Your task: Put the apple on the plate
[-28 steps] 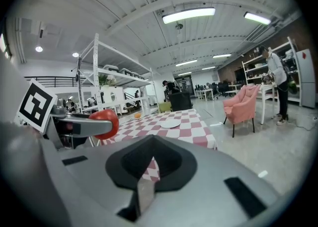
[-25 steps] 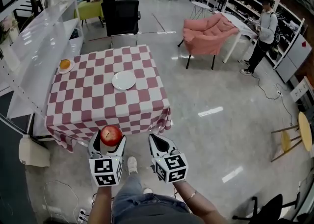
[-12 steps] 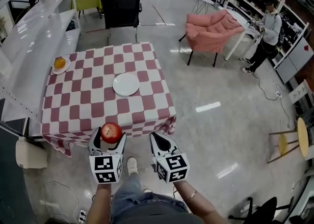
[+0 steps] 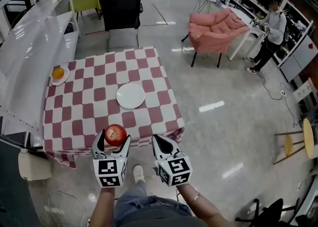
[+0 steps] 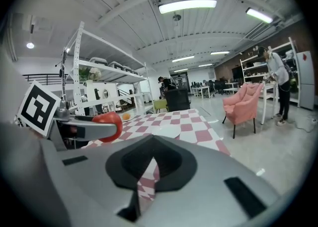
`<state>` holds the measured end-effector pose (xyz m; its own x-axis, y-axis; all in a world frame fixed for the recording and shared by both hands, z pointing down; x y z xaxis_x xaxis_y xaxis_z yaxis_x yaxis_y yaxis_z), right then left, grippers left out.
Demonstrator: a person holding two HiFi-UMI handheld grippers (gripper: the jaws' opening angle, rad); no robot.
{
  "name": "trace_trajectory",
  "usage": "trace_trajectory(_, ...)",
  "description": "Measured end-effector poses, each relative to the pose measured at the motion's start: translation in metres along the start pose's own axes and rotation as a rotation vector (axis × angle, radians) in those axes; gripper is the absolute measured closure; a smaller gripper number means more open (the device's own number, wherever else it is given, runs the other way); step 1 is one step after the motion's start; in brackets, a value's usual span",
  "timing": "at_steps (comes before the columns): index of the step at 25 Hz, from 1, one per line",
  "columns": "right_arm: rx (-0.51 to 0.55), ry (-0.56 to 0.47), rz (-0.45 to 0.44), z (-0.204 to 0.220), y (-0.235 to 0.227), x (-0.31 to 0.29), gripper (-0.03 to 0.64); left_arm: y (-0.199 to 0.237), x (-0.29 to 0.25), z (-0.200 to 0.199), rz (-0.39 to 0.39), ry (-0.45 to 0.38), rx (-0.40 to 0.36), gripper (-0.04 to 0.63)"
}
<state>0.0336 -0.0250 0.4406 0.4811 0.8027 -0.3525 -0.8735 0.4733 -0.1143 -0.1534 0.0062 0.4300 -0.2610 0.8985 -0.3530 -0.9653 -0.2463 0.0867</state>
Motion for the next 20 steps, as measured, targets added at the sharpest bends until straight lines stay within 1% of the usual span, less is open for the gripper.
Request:
trace_trajectory(7,-0.012,0.015,0.024,-0.010,0.001,-0.036,0.606,0.024,-0.029,-0.009,0.029,0.016,-0.014,0.190)
trace_trajectory(15,-0.013,0.016,0.050,-0.021,0.000,-0.072,0.606,0.051,-0.062,-0.017,0.061,0.023,-0.008,0.190)
trace_trajectory(20,-0.010,0.022,0.062,-0.025,-0.003,-0.087,0.606,0.059,-0.079,-0.022,0.073,0.030,-0.004,0.190)
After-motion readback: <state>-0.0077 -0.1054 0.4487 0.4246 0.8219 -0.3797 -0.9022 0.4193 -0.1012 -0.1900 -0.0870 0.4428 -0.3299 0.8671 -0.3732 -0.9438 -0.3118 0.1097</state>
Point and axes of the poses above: the fingertips, and each gripper's own axes: x backward along the fingers, y to its left, z out of its underside, the point moved 7 cm from there along x, backward along the fingers, and after that the axes turned 11 degrees about z, right-handed, at the moved point
